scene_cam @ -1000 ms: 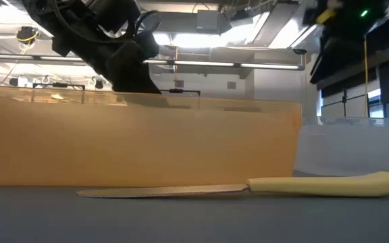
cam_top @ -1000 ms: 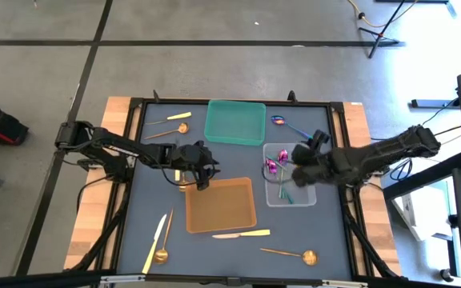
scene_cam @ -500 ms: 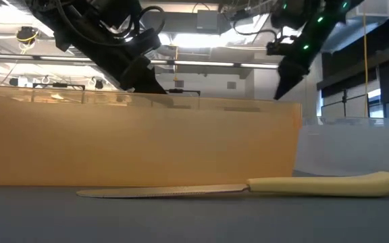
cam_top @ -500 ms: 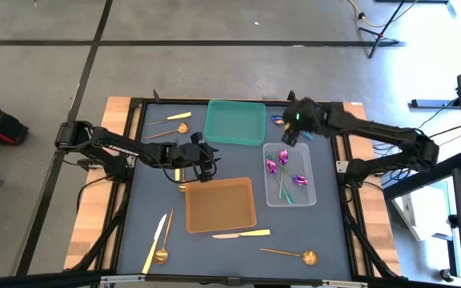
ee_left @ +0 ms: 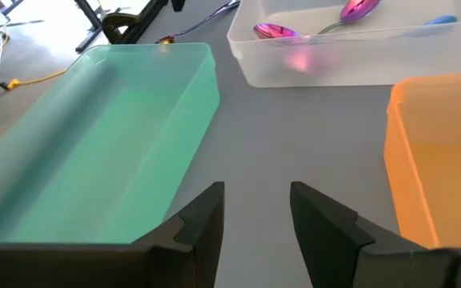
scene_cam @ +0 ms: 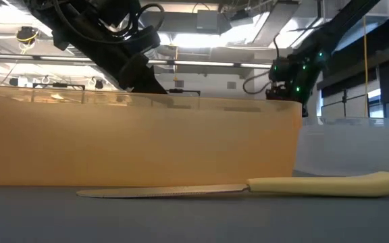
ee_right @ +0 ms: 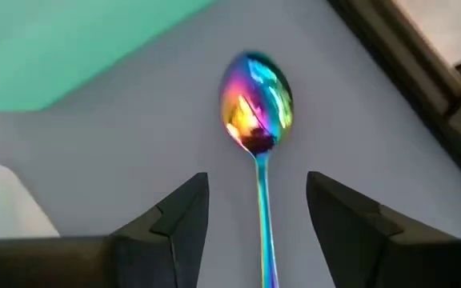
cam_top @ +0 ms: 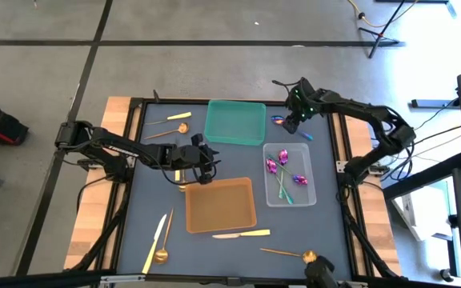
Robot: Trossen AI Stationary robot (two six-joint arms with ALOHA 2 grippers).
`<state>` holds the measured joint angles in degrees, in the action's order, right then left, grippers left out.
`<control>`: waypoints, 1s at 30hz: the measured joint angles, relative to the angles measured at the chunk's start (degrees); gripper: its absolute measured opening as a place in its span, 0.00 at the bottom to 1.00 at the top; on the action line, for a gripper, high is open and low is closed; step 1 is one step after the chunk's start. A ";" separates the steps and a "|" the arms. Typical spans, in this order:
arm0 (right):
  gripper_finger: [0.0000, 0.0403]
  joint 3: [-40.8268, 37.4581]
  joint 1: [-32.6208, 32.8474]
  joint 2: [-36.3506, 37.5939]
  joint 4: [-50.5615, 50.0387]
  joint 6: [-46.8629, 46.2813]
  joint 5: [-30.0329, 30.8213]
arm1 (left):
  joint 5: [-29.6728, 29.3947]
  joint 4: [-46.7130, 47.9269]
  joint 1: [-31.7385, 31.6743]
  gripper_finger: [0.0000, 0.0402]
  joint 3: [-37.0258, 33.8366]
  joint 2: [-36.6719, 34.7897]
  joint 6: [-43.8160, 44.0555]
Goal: Sort silverware by color (type)
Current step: Put the blue spoon into the transparent bin
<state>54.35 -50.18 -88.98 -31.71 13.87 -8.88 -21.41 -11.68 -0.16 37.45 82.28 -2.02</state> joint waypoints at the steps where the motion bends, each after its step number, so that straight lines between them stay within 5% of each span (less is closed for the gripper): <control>1: 0.50 0.00 -0.27 -0.67 -0.01 0.00 -0.06 | 0.02 0.00 0.00 0.35 0.00 0.00 -0.04; 20: 0.49 0.00 -0.10 -10.54 6.39 1.42 3.25 | -0.13 0.02 -0.02 0.35 0.00 0.00 -0.04; 30: 0.14 0.13 -0.10 -11.95 7.26 2.95 1.59 | -0.17 0.04 -0.02 0.35 0.00 0.00 -0.02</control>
<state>54.48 -50.28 -100.93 -24.45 16.81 -7.28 -21.58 -11.64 -0.19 37.45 82.28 -2.04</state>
